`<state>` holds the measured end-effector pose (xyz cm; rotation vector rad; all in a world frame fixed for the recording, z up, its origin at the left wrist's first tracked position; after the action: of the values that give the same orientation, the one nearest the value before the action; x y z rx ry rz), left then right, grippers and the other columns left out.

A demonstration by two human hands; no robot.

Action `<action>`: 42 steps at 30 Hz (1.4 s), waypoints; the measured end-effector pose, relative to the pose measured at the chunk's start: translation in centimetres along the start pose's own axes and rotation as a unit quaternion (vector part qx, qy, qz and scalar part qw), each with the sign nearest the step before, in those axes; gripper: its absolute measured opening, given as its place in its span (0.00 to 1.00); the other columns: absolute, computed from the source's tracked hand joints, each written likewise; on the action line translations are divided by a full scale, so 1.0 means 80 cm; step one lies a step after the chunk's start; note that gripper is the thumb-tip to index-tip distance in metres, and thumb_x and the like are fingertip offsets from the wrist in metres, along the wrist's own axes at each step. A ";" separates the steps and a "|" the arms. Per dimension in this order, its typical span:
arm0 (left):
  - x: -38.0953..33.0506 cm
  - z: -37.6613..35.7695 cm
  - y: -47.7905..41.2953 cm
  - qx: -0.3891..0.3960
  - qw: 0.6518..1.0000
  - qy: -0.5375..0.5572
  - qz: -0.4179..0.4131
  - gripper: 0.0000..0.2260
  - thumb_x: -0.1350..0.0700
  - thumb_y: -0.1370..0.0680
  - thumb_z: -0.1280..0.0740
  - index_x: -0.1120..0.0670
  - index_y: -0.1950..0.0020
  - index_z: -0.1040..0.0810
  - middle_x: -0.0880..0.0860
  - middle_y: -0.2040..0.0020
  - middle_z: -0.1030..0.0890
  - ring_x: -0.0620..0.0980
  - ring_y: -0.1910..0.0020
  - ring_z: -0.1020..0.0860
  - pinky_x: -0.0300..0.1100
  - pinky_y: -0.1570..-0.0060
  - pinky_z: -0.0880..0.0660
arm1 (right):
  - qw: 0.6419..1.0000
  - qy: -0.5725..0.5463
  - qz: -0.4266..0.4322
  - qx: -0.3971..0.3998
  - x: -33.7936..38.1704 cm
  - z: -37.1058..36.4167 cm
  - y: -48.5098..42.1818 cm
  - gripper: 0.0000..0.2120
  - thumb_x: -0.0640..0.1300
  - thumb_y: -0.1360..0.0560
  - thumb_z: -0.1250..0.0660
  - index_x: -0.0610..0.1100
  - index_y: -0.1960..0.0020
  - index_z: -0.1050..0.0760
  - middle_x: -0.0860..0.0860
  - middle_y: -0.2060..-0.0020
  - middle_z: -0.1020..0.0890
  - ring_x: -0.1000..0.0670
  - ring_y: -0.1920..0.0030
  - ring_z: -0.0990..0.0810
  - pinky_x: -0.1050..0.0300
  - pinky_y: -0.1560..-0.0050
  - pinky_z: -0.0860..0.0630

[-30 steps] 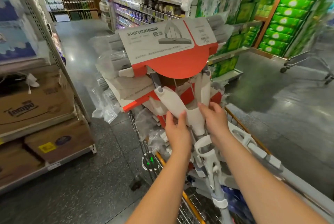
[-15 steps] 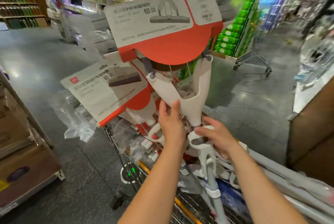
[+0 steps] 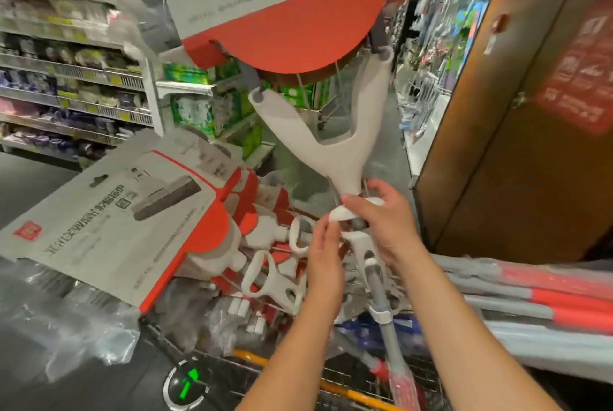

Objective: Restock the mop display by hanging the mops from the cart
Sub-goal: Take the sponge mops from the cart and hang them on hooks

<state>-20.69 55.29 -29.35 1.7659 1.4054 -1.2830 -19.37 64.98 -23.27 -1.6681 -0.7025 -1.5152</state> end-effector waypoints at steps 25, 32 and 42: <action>-0.213 -0.247 0.113 0.209 0.952 0.073 -0.210 0.09 0.46 0.22 0.48 0.38 0.47 0.29 0.34 0.49 0.24 0.33 0.48 0.26 0.27 0.48 0.32 | 0.926 0.135 0.230 -0.268 0.321 0.152 0.159 0.11 0.51 0.28 0.28 0.46 0.52 0.25 0.53 0.61 0.19 0.56 0.61 0.18 0.62 0.59 0.21; -0.267 -0.318 0.187 0.289 0.925 0.118 -0.216 0.20 0.39 0.20 0.45 0.47 0.36 0.26 0.53 0.42 0.20 0.54 0.41 0.22 0.52 0.41 0.26 | 0.897 0.131 0.262 -0.332 0.391 0.215 0.231 0.16 0.53 0.28 0.28 0.45 0.46 0.24 0.49 0.52 0.17 0.49 0.52 0.17 0.49 0.50 0.18; -0.307 -0.391 0.314 0.340 0.910 0.189 -0.143 0.10 0.45 0.18 0.47 0.38 0.43 0.27 0.44 0.49 0.20 0.41 0.48 0.21 0.42 0.45 0.24 | 0.872 0.189 0.290 -0.347 0.454 0.283 0.341 0.13 0.53 0.24 0.34 0.45 0.45 0.23 0.50 0.53 0.18 0.53 0.55 0.17 0.63 0.60 0.21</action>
<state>13.57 63.61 1.82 2.4388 1.5855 -1.8215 20.81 65.09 7.76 -1.7526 0.5946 -1.6382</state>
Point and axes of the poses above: each hand's wrist, its own y-axis away from the middle knuckle, its own z-axis out of the back of the hand, x = y × z, the point moved 4 cm from there along -y, towards the middle knuckle
